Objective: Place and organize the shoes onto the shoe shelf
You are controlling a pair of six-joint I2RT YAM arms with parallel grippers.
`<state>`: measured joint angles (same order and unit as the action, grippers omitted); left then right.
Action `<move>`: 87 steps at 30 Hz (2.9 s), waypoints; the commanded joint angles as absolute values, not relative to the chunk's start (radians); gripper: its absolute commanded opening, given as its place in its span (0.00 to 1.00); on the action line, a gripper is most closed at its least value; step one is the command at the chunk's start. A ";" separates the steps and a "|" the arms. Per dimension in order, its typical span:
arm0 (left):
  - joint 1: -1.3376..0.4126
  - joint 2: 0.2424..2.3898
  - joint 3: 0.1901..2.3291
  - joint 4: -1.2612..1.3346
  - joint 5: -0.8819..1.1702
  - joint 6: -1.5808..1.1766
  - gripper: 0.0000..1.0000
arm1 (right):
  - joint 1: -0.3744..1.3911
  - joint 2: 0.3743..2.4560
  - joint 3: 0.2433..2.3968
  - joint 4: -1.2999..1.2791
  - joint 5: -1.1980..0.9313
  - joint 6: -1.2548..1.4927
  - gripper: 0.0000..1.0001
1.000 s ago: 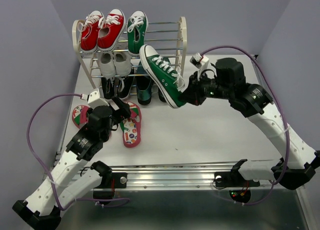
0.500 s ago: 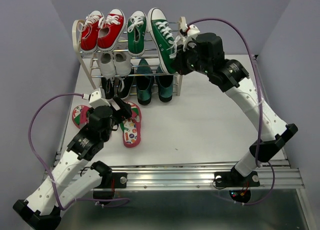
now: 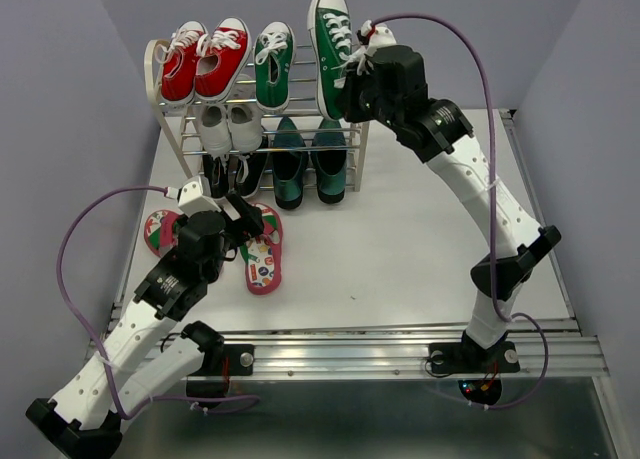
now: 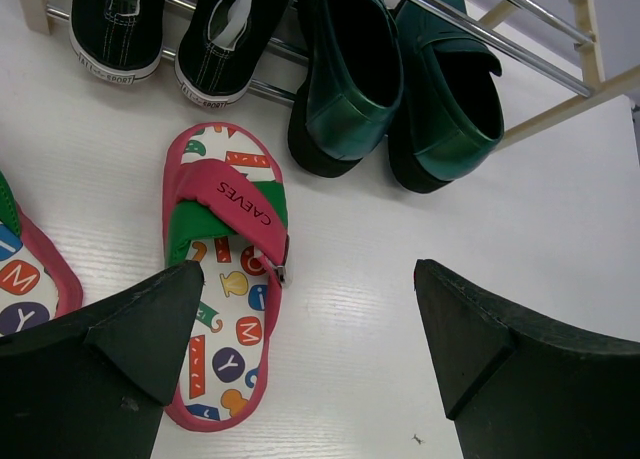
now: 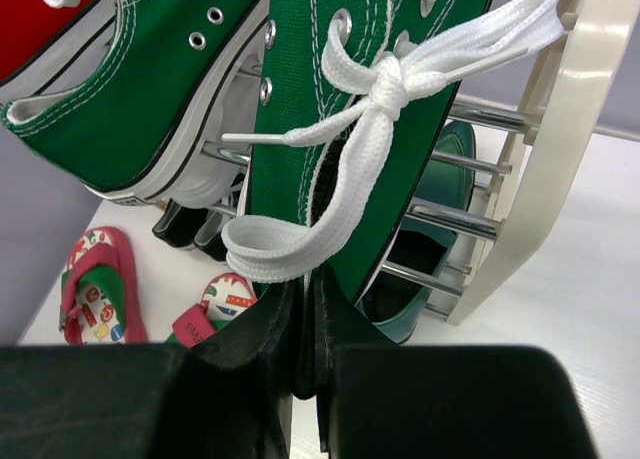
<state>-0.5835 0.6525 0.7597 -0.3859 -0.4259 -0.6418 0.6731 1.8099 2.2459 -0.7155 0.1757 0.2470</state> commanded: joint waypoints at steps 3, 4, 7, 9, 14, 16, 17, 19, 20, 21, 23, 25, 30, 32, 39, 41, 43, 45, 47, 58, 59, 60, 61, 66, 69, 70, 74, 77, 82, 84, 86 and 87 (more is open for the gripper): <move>-0.589 0.646 0.753 -0.364 -0.459 -0.638 0.99 | 0.673 1.813 2.344 -0.560 0.210 0.236 0.08; -0.589 0.644 0.755 -0.365 -0.463 -0.640 0.99 | 0.673 1.831 2.361 -0.560 0.219 0.229 0.08; -0.589 0.631 0.753 -0.362 -0.465 -0.640 0.99 | 0.673 1.858 2.381 -0.563 0.251 0.222 0.09; -0.589 0.624 0.750 -0.371 -0.477 -0.649 0.99 | 0.673 1.874 2.393 -0.572 0.273 0.230 0.22; -0.589 0.601 0.749 -0.374 -0.502 -0.663 0.99 | 0.673 1.890 2.401 -0.569 0.314 0.242 0.34; -0.589 0.594 0.744 -0.371 -0.503 -0.661 0.99 | 0.673 1.898 2.407 -0.569 0.318 0.244 0.41; -0.589 0.592 0.742 -0.371 -0.506 -0.664 0.99 | 0.673 1.902 2.410 -0.569 0.316 0.244 0.46; -0.589 0.589 0.741 -0.376 -0.514 -0.669 0.99 | 0.673 1.905 2.410 -0.569 0.313 0.242 0.47; -0.589 0.591 0.741 -0.379 -0.518 -0.673 0.99 | 0.673 1.907 2.410 -0.568 0.311 0.242 0.48; -0.589 0.592 0.742 -0.386 -0.522 -0.676 0.99 | 0.673 1.908 2.410 -0.568 0.305 0.244 0.50; -0.589 0.597 0.747 -0.409 -0.537 -0.695 0.99 | 0.673 1.908 2.410 -0.563 0.287 0.242 0.55; -0.589 0.600 0.753 -0.431 -0.552 -0.709 0.99 | 0.673 1.907 2.407 -0.558 0.272 0.239 0.56; -0.589 0.614 0.772 -0.521 -0.610 -0.781 0.99 | 0.673 1.876 2.352 -0.508 0.198 0.212 0.71; -0.589 0.620 0.773 -0.557 -0.624 -0.814 0.99 | 0.673 1.871 2.352 -0.505 0.167 0.201 0.85; -0.586 0.719 0.793 -0.764 -0.666 -1.057 0.99 | 0.673 1.789 2.295 -0.502 0.113 0.106 1.00; -0.583 0.741 0.788 -0.779 -0.679 -1.086 0.99 | 0.673 1.757 2.258 -0.500 0.123 0.091 1.00; -0.566 0.768 0.770 -0.769 -0.680 -1.095 0.99 | 0.673 1.700 2.183 -0.491 0.162 0.084 1.00; -0.526 0.796 0.753 -0.759 -0.655 -1.111 0.99 | 0.673 1.658 2.131 -0.474 0.196 0.078 1.00; -0.494 0.831 0.736 -0.747 -0.628 -1.109 0.99 | 0.673 1.608 2.071 -0.469 0.248 0.071 1.00; -0.120 1.038 0.739 -0.667 -0.491 -0.983 0.99 | 0.660 1.433 1.743 -0.436 0.638 0.142 1.00; -0.104 1.069 0.741 -0.666 -0.495 -0.980 0.99 | 0.647 1.411 1.708 -0.408 0.650 0.150 1.00; -0.098 1.081 0.742 -0.670 -0.494 -0.977 0.99 | 0.638 1.390 1.675 -0.396 0.650 0.155 1.00; -0.095 1.097 0.745 -0.672 -0.495 -0.970 0.99 | 0.628 1.353 1.620 -0.387 0.655 0.170 1.00; -0.077 1.141 0.733 -0.650 -0.512 -0.957 0.99 | 0.571 1.305 1.529 -0.354 0.634 0.190 1.00; -0.057 1.160 0.716 -0.621 -0.509 -0.937 0.99 | 0.551 1.302 1.505 -0.354 0.615 0.189 1.00; -0.055 1.163 0.715 -0.612 -0.499 -0.933 0.99 | 0.551 1.302 1.496 -0.354 0.611 0.190 1.00; -0.049 1.178 0.710 -0.552 -0.479 -0.899 0.99 | 0.541 1.296 1.482 -0.351 0.571 0.184 1.00; -0.041 1.192 0.707 -0.508 -0.460 -0.862 0.99 | 0.541 1.293 1.473 -0.345 0.558 0.181 1.00; -0.040 1.249 0.721 -0.526 -0.492 -0.863 0.99 | 0.541 1.292 1.457 -0.334 0.537 0.172 1.00; -0.038 1.281 0.727 -0.546 -0.506 -0.880 0.99 | 0.532 1.293 1.456 -0.331 0.535 0.169 1.00; -0.038 1.298 0.732 -0.568 -0.514 -0.897 0.99 | 0.532 1.295 1.451 -0.330 0.535 0.166 1.00; -0.037 1.313 0.733 -0.581 -0.521 -0.914 0.99 | 0.532 1.293 1.450 -0.330 0.534 0.164 1.00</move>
<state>-0.0437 1.2865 0.7151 -0.5243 -0.4747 -0.8757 0.5415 1.3170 1.4555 -0.3904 0.5415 0.1761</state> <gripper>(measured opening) 0.989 0.995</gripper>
